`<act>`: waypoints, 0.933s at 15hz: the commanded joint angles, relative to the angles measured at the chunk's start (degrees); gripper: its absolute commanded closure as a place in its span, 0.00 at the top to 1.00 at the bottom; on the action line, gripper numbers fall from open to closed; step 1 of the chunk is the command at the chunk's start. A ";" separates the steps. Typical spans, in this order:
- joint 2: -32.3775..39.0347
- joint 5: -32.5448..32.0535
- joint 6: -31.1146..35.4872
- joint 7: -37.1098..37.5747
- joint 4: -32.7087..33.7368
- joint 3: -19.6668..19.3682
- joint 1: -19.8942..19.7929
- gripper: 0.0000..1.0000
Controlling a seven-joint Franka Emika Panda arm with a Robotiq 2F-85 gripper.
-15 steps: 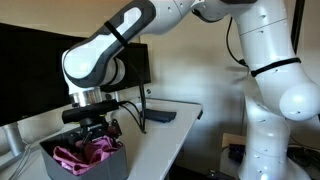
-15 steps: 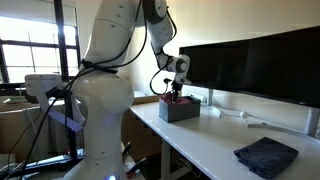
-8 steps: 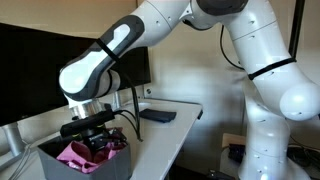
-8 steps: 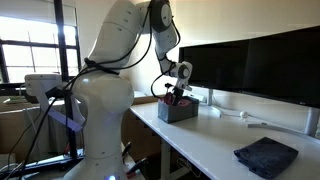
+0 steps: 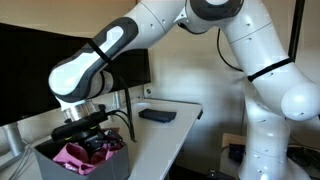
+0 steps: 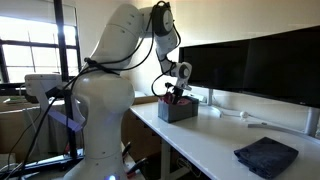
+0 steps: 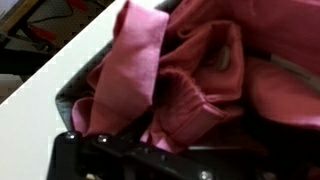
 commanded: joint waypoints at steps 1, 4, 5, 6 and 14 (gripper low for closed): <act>-2.28 -2.08 4.56 0.02 -1.06 -0.23 1.04 1.00; -7.04 -3.12 9.45 -0.21 -3.99 -0.24 1.00 1.00; -8.70 -3.25 11.04 -0.30 -5.09 -0.21 0.78 1.00; -11.06 -2.55 13.18 -0.68 -7.07 -0.01 0.19 1.00; -32.97 0.25 32.31 -7.16 -26.16 -0.80 -6.07 1.00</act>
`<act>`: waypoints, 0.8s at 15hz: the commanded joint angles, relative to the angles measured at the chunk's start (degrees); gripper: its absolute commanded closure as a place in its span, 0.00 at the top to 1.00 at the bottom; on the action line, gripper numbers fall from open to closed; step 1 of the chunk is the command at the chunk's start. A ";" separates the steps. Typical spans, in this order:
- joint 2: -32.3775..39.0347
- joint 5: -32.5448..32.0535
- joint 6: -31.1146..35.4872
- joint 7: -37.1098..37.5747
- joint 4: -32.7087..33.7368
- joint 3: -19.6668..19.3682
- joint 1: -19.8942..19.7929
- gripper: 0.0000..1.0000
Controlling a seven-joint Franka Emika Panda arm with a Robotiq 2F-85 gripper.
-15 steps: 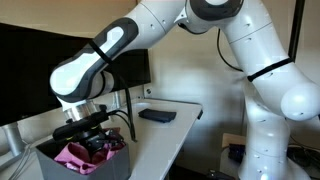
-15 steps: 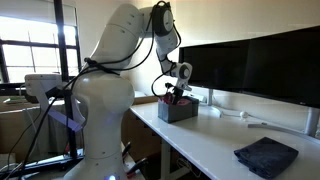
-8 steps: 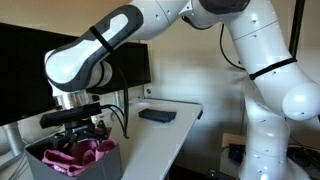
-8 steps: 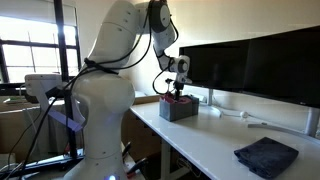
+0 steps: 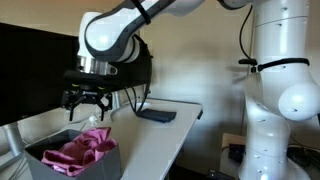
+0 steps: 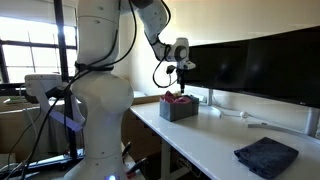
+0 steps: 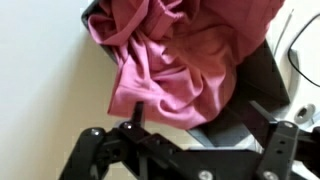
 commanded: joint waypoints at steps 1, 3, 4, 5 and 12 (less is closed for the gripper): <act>-11.98 3.02 5.23 -6.78 -10.50 -0.96 -4.62 1.00; -15.48 4.51 3.60 -11.89 -12.62 -2.81 -7.07 1.00; -16.62 5.47 1.83 -14.84 -12.93 -3.98 -8.24 1.00; -17.27 6.19 -1.23 -18.03 -12.57 -5.03 -9.12 1.00; -14.54 -1.09 -32.05 -34.09 -5.37 -9.10 -16.95 1.00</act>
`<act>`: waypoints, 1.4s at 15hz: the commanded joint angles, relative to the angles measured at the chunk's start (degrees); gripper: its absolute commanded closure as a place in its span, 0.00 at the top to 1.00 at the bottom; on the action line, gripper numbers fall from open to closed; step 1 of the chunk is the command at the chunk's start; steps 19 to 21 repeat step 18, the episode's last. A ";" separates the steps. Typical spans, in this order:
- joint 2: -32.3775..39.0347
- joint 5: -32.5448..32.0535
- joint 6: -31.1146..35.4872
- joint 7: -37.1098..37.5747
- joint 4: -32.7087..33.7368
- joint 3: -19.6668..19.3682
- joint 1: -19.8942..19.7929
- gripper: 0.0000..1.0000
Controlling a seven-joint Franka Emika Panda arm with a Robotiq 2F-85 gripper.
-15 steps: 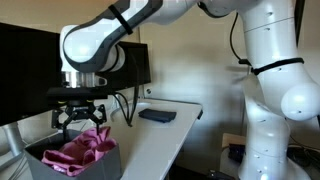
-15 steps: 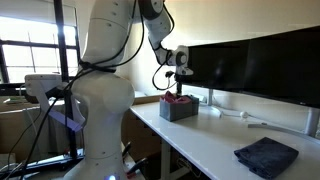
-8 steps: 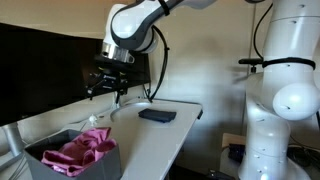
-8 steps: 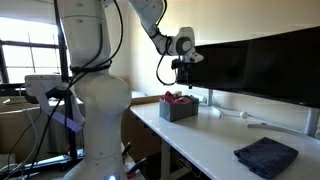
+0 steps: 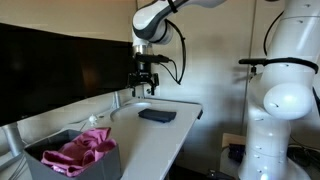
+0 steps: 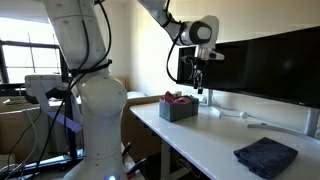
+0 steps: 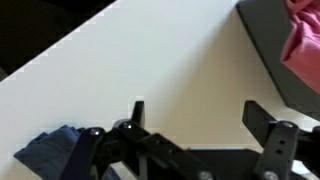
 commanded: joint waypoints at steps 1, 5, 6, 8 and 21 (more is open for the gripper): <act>2.33 -6.51 -10.03 -6.14 3.90 0.35 -3.42 1.00; 2.81 -13.41 -12.72 -12.06 4.20 1.73 -2.87 1.00; 2.80 -14.99 -12.42 -13.07 3.86 2.33 -2.48 1.00; 2.79 -16.83 -11.63 -13.72 3.73 3.80 -1.68 1.00; 2.20 -15.49 -11.08 -11.70 4.06 5.60 -0.67 1.00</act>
